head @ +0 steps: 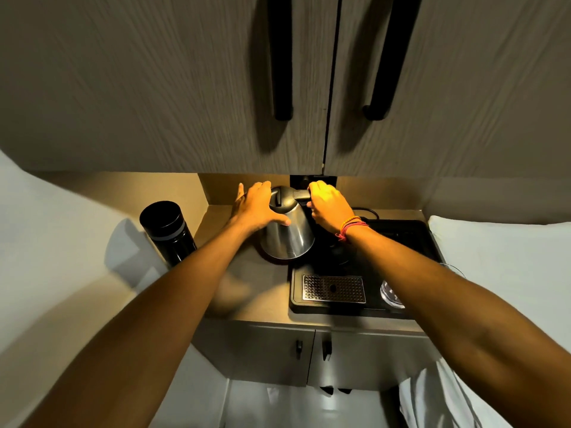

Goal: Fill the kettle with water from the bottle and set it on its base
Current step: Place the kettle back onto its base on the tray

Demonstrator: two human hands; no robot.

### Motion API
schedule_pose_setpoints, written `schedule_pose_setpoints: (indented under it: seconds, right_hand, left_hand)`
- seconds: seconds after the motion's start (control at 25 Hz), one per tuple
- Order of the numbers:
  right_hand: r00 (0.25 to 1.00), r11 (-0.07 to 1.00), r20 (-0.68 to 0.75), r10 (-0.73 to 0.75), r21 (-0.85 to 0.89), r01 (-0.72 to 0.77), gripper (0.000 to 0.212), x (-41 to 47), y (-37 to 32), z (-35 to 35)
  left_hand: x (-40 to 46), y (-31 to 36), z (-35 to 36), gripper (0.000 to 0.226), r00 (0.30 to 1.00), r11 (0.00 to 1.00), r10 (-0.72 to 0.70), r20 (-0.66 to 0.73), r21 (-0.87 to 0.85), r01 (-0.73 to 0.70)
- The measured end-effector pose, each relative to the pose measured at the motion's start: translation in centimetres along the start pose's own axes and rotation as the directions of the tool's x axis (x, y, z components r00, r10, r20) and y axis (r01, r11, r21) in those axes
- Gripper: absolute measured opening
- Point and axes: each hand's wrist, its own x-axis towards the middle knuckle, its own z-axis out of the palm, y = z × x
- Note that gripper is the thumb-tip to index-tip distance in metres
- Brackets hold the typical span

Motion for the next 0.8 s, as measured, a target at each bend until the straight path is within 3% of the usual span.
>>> schedule_pose_setpoints:
  seconds: [0.16,0.36,0.8]
  right_hand:
    - [0.996,0.996,0.005,0.091,0.023,-0.091,0.022,-1.6,3.9,-1.6]
    - [0.974,0.959,0.050,0.221,0.171,-0.227,0.026,-3.3,7.3,-3.2]
    - [0.972,0.955,0.086,0.217,0.188,-0.230,0.021,-5.3,10.8,-3.5]
  left_hand:
    - [1.5,3.4,1.8,0.092,0.995,0.995,0.101,0.005,0.002,-0.101]
    - [3.0,7.0,3.3,0.090,0.982,0.980,0.188,0.011,0.057,-0.188]
    - [3.7,9.8,4.9,0.086,0.969,0.951,0.246,0.030,0.184,-0.247]
